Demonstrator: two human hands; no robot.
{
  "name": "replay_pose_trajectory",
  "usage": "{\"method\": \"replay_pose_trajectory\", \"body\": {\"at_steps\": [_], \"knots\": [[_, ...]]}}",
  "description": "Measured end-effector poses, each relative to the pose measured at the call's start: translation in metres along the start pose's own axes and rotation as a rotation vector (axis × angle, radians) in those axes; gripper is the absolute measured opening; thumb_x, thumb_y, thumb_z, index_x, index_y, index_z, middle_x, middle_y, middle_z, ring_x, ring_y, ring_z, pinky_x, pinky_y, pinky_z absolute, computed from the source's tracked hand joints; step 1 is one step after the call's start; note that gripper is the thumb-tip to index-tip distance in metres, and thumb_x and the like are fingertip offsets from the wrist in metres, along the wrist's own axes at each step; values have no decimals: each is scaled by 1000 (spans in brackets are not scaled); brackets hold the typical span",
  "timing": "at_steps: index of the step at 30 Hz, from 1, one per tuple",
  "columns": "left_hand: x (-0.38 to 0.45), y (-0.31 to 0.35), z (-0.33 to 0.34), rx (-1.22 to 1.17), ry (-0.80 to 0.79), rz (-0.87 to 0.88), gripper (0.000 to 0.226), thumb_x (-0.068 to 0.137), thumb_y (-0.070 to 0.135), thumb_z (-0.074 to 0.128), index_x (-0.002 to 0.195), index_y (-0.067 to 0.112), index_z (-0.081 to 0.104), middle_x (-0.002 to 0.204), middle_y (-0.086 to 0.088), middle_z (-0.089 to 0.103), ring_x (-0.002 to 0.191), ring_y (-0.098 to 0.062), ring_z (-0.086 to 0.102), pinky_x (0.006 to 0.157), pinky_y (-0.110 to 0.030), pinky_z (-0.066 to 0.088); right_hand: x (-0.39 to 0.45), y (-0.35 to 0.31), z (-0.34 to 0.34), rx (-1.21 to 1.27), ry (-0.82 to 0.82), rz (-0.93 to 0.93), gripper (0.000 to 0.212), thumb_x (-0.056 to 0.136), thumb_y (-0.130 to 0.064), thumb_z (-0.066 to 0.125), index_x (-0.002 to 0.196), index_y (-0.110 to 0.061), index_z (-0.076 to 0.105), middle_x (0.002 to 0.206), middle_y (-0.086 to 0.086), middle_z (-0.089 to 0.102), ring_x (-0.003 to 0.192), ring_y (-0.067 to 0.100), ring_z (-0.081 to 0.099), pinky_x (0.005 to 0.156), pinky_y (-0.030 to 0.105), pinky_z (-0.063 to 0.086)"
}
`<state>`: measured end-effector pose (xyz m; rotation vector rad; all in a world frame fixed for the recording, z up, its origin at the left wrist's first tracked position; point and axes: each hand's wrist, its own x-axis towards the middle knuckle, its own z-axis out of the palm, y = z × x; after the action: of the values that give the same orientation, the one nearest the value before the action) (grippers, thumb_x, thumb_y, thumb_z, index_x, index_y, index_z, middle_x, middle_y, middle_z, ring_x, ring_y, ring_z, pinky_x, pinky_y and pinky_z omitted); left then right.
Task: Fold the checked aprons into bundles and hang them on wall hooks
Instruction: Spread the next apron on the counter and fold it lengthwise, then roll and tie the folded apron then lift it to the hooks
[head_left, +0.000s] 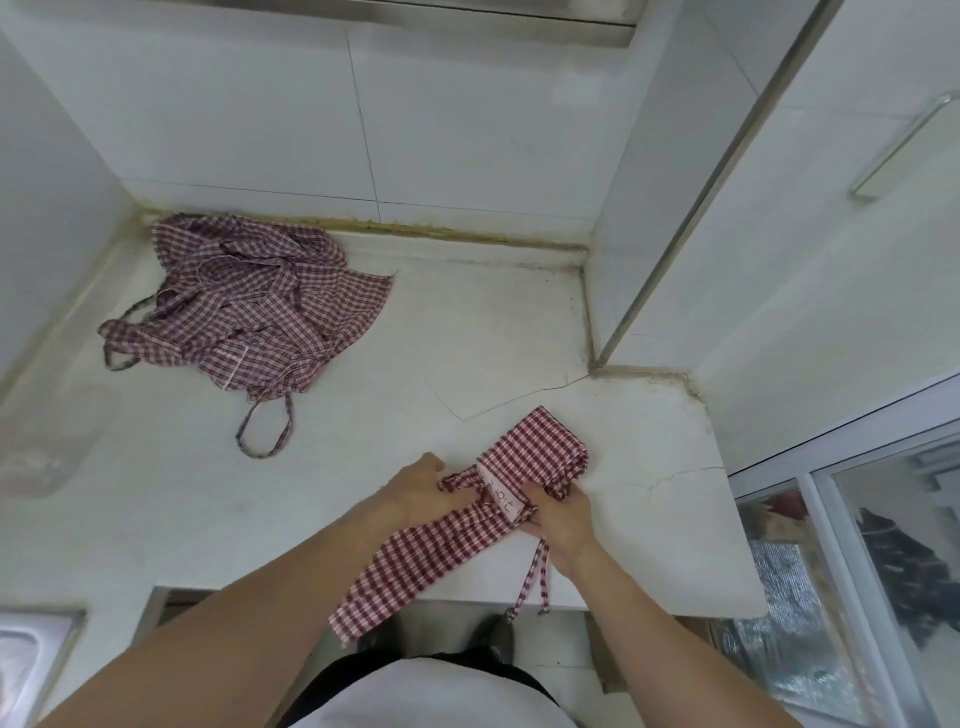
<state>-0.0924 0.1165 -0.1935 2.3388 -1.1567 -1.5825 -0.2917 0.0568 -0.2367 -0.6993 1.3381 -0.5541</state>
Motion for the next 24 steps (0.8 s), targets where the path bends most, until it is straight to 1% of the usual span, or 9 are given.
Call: {"method": "replay_pose_trajectory", "body": {"at_steps": [2, 4, 6, 8, 11, 15, 17, 20, 24], "knots": [[6, 14, 16, -125, 36, 10, 105, 73, 74, 67, 150, 14, 26, 149, -8, 44, 130, -25, 49, 105, -36, 43, 0, 1, -2, -36, -46, 33, 33, 86, -9, 74, 116, -7, 61, 111, 13, 72, 97, 30, 72, 71, 40, 62], [13, 20, 26, -136, 82, -24, 101, 73, 70, 71, 144, 9, 33, 144, -9, 49, 125, -24, 52, 98, -32, 45, -3, 1, -3, -178, -17, -15, 45, 79, -23, 81, 115, -13, 57, 117, 12, 69, 100, 26, 70, 80, 42, 61], [17, 20, 30, -80, 111, -56, 88, 75, 68, 71, 133, 7, 45, 132, -9, 58, 108, -21, 58, 86, -28, 48, -5, 2, -4, -512, 134, -228, 73, 66, -38, 83, 124, -16, 44, 131, 6, 54, 117, 22, 55, 97, 40, 51], [20, 21, 32, -38, 92, -68, 78, 77, 69, 67, 123, 7, 55, 119, -9, 65, 92, -19, 60, 81, -27, 51, -14, 2, -3, -880, 289, -542, 94, 67, -43, 79, 143, -15, 31, 141, 5, 35, 132, 24, 32, 109, 42, 32], [22, 22, 36, 17, 77, -18, 70, 82, 70, 59, 120, 11, 60, 114, -8, 67, 91, -18, 61, 83, -27, 51, -26, 5, 5, -1308, 200, -919, 98, 65, -49, 68, 152, -23, 32, 160, 15, 18, 149, 33, 11, 120, 57, 8], [17, 16, 38, 83, 76, 102, 64, 91, 66, 49, 133, 17, 53, 129, -7, 63, 110, -21, 60, 93, -29, 46, -10, 13, 15, -1558, 135, -847, 97, 64, -40, 71, 151, -14, 36, 159, 26, 20, 149, 45, 13, 117, 61, 1], [17, 13, 40, 91, 61, 120, 66, 92, 66, 48, 137, 17, 49, 135, -6, 60, 117, -22, 58, 100, -32, 45, -7, 6, 22, -1659, 176, -775, 101, 72, -38, 70, 156, -10, 22, 159, 31, 14, 147, 51, 8, 115, 67, -2], [15, 11, 43, 122, 72, 104, 66, 94, 64, 46, 139, 14, 45, 136, -7, 58, 116, -23, 58, 94, -28, 44, -6, -5, 34, -1808, 157, -627, 104, 88, -37, 62, 156, -7, -10, 159, 34, -7, 145, 55, -7, 111, 73, -2], [11, 11, 42, 124, 72, 102, 64, 95, 60, 49, 140, 16, 42, 138, -7, 56, 117, -22, 58, 94, -28, 44, 4, -15, 35, -1837, 177, -568, 84, 99, -22, 50, 155, -2, -10, 159, 34, -8, 145, 56, -3, 111, 75, 3]]}}
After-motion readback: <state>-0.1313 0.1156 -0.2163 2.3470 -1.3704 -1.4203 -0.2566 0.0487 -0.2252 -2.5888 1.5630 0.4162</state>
